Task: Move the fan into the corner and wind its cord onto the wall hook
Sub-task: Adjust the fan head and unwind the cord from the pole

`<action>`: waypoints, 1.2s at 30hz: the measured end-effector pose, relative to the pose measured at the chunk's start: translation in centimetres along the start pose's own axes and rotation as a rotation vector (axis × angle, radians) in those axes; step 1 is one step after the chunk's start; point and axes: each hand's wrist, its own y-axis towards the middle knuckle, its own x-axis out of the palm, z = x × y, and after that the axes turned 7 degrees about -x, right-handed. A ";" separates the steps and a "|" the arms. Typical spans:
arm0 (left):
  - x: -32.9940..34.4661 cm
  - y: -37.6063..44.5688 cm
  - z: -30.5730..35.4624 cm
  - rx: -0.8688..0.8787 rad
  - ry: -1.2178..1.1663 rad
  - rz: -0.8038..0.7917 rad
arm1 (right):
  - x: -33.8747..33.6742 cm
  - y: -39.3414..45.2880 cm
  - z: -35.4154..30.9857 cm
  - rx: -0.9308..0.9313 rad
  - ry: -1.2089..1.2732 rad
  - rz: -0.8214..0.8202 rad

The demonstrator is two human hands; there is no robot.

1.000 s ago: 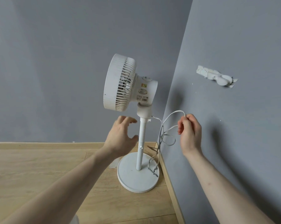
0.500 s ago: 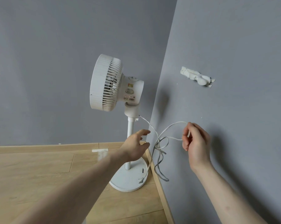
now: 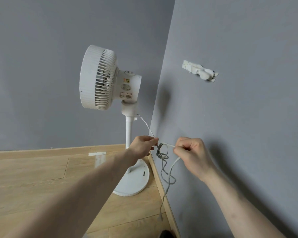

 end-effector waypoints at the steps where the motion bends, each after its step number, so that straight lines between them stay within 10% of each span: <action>1: 0.3 0.3 -0.1 0.004 0.003 0.035 | -0.1 -0.1 0.3 0.007 -0.017 0.002; 8: -1.3 0.4 2.3 0.106 -0.082 0.351 | -2.1 0.3 4.7 0.300 -0.364 0.031; 20: -6.8 -1.1 4.0 0.096 -0.615 0.416 | 2.1 -3.1 11.2 0.662 -0.787 -0.713; 30: -5.7 -1.8 4.3 0.145 -0.562 0.314 | 5.9 3.3 6.2 0.481 -0.168 -0.308; 36: -5.0 -2.1 4.1 0.227 -0.467 0.233 | 8.2 4.2 6.3 0.489 -0.027 -0.341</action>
